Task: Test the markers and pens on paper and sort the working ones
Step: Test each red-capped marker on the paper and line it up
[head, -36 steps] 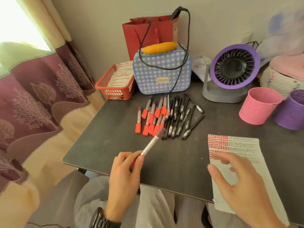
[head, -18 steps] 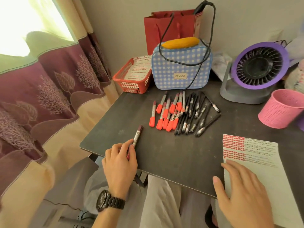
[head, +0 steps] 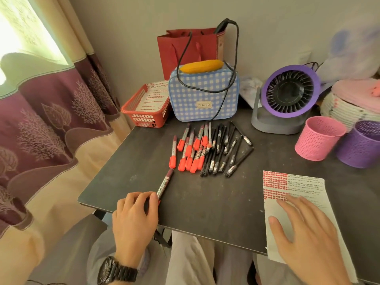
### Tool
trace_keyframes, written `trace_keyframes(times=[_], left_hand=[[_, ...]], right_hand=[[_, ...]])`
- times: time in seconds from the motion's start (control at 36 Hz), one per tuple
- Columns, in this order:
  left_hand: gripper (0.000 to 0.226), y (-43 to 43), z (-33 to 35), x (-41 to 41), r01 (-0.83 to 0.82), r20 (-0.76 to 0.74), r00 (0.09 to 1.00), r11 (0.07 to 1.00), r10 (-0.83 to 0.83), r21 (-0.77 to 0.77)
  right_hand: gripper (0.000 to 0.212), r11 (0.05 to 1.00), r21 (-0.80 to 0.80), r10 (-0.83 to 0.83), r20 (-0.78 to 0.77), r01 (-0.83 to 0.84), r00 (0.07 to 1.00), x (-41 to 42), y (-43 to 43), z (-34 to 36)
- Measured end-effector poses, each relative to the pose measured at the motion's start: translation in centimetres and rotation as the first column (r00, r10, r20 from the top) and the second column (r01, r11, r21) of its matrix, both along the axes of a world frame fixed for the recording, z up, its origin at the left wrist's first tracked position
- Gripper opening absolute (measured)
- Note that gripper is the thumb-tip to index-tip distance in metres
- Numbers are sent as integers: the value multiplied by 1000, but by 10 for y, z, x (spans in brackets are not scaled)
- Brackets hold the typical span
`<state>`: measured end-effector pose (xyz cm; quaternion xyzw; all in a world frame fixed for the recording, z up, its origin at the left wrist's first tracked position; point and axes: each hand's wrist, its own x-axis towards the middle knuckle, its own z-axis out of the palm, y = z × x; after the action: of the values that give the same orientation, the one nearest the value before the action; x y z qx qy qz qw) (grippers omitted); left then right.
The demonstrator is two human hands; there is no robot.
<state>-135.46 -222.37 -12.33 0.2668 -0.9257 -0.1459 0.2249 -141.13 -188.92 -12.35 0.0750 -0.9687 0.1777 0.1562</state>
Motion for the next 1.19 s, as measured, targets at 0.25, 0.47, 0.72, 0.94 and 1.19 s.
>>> trace_keyframes(times=[0.25,0.47,0.72,0.94,1.19], left_hand=[[53,-2,10,-32,22,175,984,999,-29,39],[45,-16,36,-126,-6,358,932,988,-51,156],[38,-31,49,-167,-91,507,862,986,7,141],[24,-25,47,-145,-70,244,970,927,-24,368],[7,87,37,-87,476,-314,879,705,-360,525]], right_hand=[[62,997,34,-74,-15,75,997,-7,12,-10],[73,997,50,-56,42,54,998,-6,17,-10],[80,998,18,-68,112,67,991,-5,17,-9],[81,998,7,-57,74,57,996,-8,16,-8],[82,1000,-1,1,-8,-1,1000,-13,16,-10]])
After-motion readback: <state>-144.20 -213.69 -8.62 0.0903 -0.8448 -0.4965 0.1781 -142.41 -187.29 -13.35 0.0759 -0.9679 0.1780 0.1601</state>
